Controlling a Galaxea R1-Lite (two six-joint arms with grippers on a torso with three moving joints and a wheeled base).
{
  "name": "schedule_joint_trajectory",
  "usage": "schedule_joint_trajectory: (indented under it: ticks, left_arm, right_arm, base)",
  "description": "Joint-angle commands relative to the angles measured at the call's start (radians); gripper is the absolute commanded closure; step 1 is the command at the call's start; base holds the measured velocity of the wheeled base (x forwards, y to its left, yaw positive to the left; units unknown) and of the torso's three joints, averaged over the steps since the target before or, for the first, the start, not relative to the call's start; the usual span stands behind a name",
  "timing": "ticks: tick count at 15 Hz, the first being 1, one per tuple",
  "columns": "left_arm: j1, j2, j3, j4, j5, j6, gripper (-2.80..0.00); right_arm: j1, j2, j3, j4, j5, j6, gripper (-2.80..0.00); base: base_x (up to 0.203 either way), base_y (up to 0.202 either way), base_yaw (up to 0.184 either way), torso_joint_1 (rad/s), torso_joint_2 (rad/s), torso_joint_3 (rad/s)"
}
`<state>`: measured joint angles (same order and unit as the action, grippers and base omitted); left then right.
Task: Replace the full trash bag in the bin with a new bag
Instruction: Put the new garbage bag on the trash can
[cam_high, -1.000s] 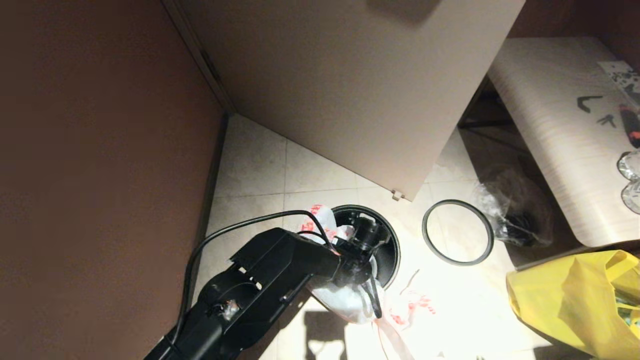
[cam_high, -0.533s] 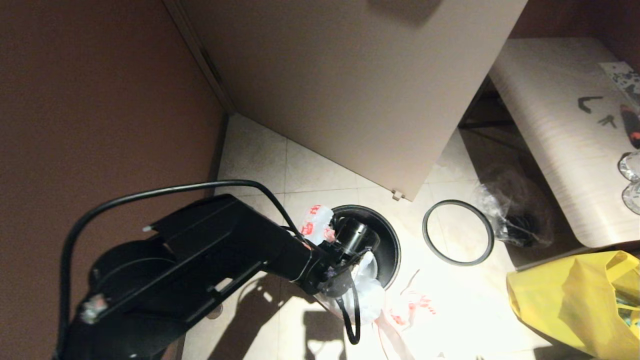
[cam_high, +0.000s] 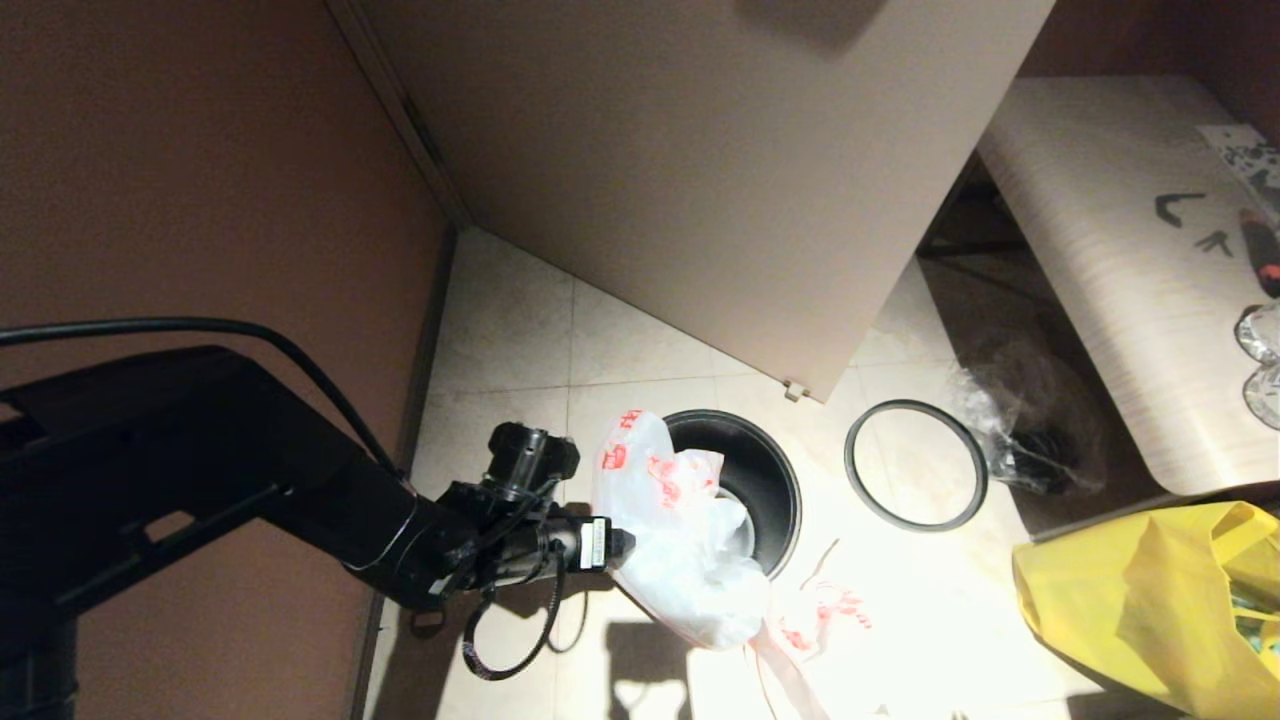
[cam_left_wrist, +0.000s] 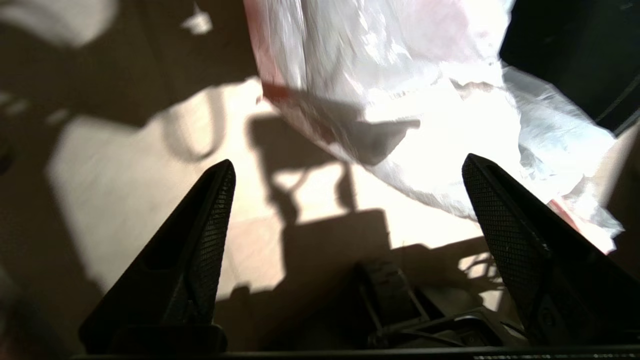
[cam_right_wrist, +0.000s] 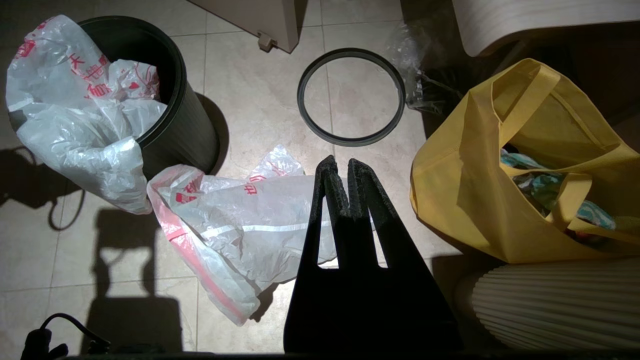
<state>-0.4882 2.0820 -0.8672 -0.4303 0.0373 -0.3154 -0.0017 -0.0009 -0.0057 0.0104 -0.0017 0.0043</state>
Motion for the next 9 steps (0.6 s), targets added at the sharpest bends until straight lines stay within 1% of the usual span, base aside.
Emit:
schedule_joint_trajectory:
  ticks: [1, 2, 3, 4, 5, 7, 8, 9]
  left_arm:
    - [0.068, 0.045, 0.071, -0.203, -0.078, 0.038, -2.8]
    - [0.099, 0.069, 0.11, -0.29, -0.139, 0.055, -2.8]
    - [0.136, 0.099, 0.136, -0.364, -0.235, 0.064, -2.8]
    - [0.167, 0.133, 0.149, -0.425, -0.298, 0.074, -2.8]
    - [0.199, 0.191, 0.155, -0.52, -0.361, 0.088, -2.8]
    - [0.235, 0.293, 0.148, -0.674, -0.445, 0.104, -2.8]
    - [0.249, 0.328, 0.133, -0.758, -0.502, 0.108, -2.8]
    - [0.259, 0.342, 0.114, -0.79, -0.568, 0.11, -2.8]
  right_arm:
    - [0.0, 0.001, 0.0, 0.0, 0.0, 0.0, 0.0]
    - [0.0, 0.001, 0.0, 0.0, 0.0, 0.0, 0.0]
    - [0.0, 0.001, 0.0, 0.0, 0.0, 0.0, 0.0]
    - [0.0, 0.001, 0.0, 0.0, 0.0, 0.0, 0.0]
    - [0.0, 0.001, 0.0, 0.0, 0.0, 0.0, 0.0]
    - [0.0, 0.001, 0.0, 0.0, 0.0, 0.0, 0.0]
    - [0.0, 0.001, 0.0, 0.0, 0.0, 0.0, 0.0]
    - [0.0, 0.001, 0.0, 0.0, 0.0, 0.0, 0.0]
  base:
    - [0.0, 0.0, 0.0, 0.0, 0.0, 0.0]
    - [0.0, 0.0, 0.0, 0.0, 0.0, 0.0]
    - [0.0, 0.0, 0.0, 0.0, 0.0, 0.0]
    - [0.0, 0.0, 0.0, 0.0, 0.0, 0.0]
    - [0.0, 0.0, 0.0, 0.0, 0.0, 0.0]
    - [0.0, 0.0, 0.0, 0.0, 0.0, 0.0]
    - [0.0, 0.0, 0.0, 0.0, 0.0, 0.0]
    - [0.0, 0.0, 0.0, 0.0, 0.0, 0.0]
